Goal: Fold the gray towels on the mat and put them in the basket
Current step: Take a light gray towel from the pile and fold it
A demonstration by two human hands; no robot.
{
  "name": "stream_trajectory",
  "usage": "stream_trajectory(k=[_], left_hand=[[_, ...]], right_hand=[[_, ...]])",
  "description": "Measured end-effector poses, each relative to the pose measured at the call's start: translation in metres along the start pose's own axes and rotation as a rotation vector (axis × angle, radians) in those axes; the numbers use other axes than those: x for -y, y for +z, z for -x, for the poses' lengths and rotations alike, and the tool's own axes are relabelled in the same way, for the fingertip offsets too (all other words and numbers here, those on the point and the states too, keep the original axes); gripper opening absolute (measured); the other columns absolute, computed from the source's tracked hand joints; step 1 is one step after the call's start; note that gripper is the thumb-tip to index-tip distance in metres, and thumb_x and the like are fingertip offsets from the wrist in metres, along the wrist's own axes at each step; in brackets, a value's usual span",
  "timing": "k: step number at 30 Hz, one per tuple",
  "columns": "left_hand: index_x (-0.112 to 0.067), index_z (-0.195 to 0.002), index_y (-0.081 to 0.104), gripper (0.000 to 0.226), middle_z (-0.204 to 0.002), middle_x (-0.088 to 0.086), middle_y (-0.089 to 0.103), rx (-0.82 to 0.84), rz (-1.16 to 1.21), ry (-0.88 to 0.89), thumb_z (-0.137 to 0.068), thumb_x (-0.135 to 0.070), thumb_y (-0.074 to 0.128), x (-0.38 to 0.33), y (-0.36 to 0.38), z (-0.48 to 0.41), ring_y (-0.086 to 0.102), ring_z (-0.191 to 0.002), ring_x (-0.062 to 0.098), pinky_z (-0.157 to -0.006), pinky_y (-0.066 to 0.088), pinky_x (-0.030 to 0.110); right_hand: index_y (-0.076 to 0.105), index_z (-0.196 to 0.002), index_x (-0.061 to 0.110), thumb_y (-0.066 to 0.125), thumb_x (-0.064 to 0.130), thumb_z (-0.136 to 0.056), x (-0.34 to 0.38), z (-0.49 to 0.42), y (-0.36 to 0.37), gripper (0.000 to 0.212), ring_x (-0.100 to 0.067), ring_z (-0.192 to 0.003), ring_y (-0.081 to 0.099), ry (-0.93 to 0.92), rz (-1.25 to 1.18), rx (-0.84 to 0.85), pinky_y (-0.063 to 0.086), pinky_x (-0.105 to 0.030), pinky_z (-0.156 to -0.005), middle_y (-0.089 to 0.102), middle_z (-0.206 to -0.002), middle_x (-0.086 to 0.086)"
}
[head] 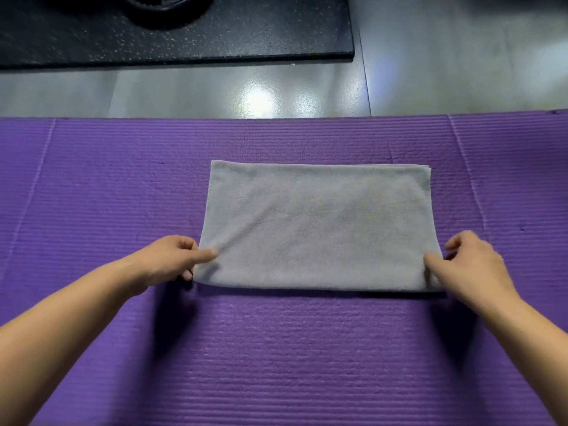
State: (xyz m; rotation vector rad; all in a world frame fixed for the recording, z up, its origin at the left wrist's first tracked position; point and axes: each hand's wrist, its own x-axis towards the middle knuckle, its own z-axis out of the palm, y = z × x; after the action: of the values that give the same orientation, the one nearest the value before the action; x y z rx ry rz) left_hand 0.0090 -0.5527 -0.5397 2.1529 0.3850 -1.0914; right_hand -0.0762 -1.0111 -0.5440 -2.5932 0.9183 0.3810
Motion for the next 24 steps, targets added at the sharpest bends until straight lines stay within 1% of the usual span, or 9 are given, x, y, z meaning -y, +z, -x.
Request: stream_trajectory(k=[2,3,6,9,11,13,16,19,24], left_hand=[[-0.013,-0.075,0.056,0.049,-0.063,0.002,0.067,-0.194,-0.161,-0.008,-0.08,-0.056,0.077,-0.003,0.009,-0.005,0.063,-0.061,0.023,-0.063,0.046,0.034],[-0.011,-0.084,0.057,0.044,-0.075,0.005,0.07,-0.328,-0.283,0.015,-0.083,-0.052,0.074,-0.007,0.013,-0.006,0.065,-0.073,0.028,-0.07,0.049,0.038],[-0.007,-0.114,0.057,0.04,-0.12,0.019,0.06,-0.683,-0.512,0.331,-0.089,-0.037,0.059,-0.025,0.031,-0.011,0.054,-0.113,0.041,-0.096,0.047,0.051],[-0.009,-0.141,0.049,0.054,-0.16,0.023,0.03,-0.576,-0.622,0.622,-0.089,-0.025,0.05,-0.058,0.06,-0.025,0.029,-0.147,0.041,-0.119,0.028,0.056],[-0.017,-0.156,0.032,0.058,-0.169,0.016,0.007,-0.474,-0.683,0.624,-0.1,-0.024,0.043,-0.079,0.076,-0.042,0.005,-0.156,0.034,-0.125,0.01,0.054],[-0.025,-0.162,0.015,0.059,-0.17,0.01,-0.005,-0.447,-0.756,0.545,-0.106,-0.036,0.031,-0.091,0.081,-0.06,-0.008,-0.157,0.029,-0.125,-0.001,0.055],[-0.031,-0.162,0.002,0.066,-0.17,0.005,-0.011,-0.511,-0.825,0.48,-0.103,-0.057,0.016,-0.083,0.076,-0.08,-0.014,-0.156,0.025,-0.124,-0.009,0.054],[-0.028,-0.163,0.004,0.077,-0.171,0.007,-0.007,-0.571,-0.851,0.461,-0.096,-0.068,0.007,-0.065,0.061,-0.086,-0.01,-0.157,0.025,-0.126,-0.005,0.049],[-0.013,-0.162,0.012,0.074,-0.17,0.015,-0.001,-0.689,-0.903,0.23,-0.101,-0.055,0.01,-0.054,0.04,-0.079,-0.009,-0.156,0.033,-0.124,-0.006,0.057]], right_hand=[[0.062,-0.11,0.011,0.062,0.038,-0.083,0.012,-0.005,0.008,0.038,-0.043,-0.108,0.053,-0.207,0.055,-0.156,0.045,-0.052,-0.094,0.061,-0.112,-0.019],[0.064,-0.115,0.01,0.055,0.042,-0.085,0.024,-0.008,0.013,0.045,-0.044,-0.113,0.052,-0.351,0.065,-0.186,0.044,-0.053,-0.097,0.06,-0.118,-0.019],[0.059,-0.134,0.015,0.035,0.055,-0.089,0.074,-0.022,0.03,0.065,-0.042,-0.136,0.041,-0.693,0.14,-0.07,0.034,-0.056,-0.113,0.048,-0.147,-0.017],[0.032,-0.156,0.028,0.013,0.063,-0.089,0.131,-0.034,0.048,0.078,-0.034,-0.155,0.006,-0.828,0.31,0.125,0.011,-0.054,-0.124,0.014,-0.168,-0.008],[0.016,-0.16,0.032,0.008,0.064,-0.089,0.153,-0.04,0.062,0.078,-0.031,-0.156,-0.007,-0.876,0.395,0.166,-0.001,-0.052,-0.125,-0.001,-0.17,-0.003],[0.008,-0.161,0.033,0.011,0.061,-0.094,0.161,-0.045,0.074,0.073,-0.028,-0.155,-0.012,-0.887,0.437,0.137,-0.007,-0.051,-0.124,-0.007,-0.17,0.0],[-0.003,-0.161,0.032,0.007,0.061,-0.099,0.156,-0.047,0.08,0.069,-0.025,-0.154,-0.017,-0.904,0.492,0.065,-0.009,-0.051,-0.124,-0.013,-0.169,0.001],[-0.009,-0.16,0.032,0.004,0.062,-0.1,0.153,-0.049,0.082,0.068,-0.025,-0.154,-0.02,-0.914,0.505,0.061,-0.008,-0.051,-0.124,-0.017,-0.168,0.001],[-0.007,-0.16,0.031,0.003,0.063,-0.1,0.152,-0.052,0.083,0.069,-0.025,-0.155,-0.016,-0.944,0.519,0.042,-0.003,-0.052,-0.125,-0.014,-0.168,0.0]])
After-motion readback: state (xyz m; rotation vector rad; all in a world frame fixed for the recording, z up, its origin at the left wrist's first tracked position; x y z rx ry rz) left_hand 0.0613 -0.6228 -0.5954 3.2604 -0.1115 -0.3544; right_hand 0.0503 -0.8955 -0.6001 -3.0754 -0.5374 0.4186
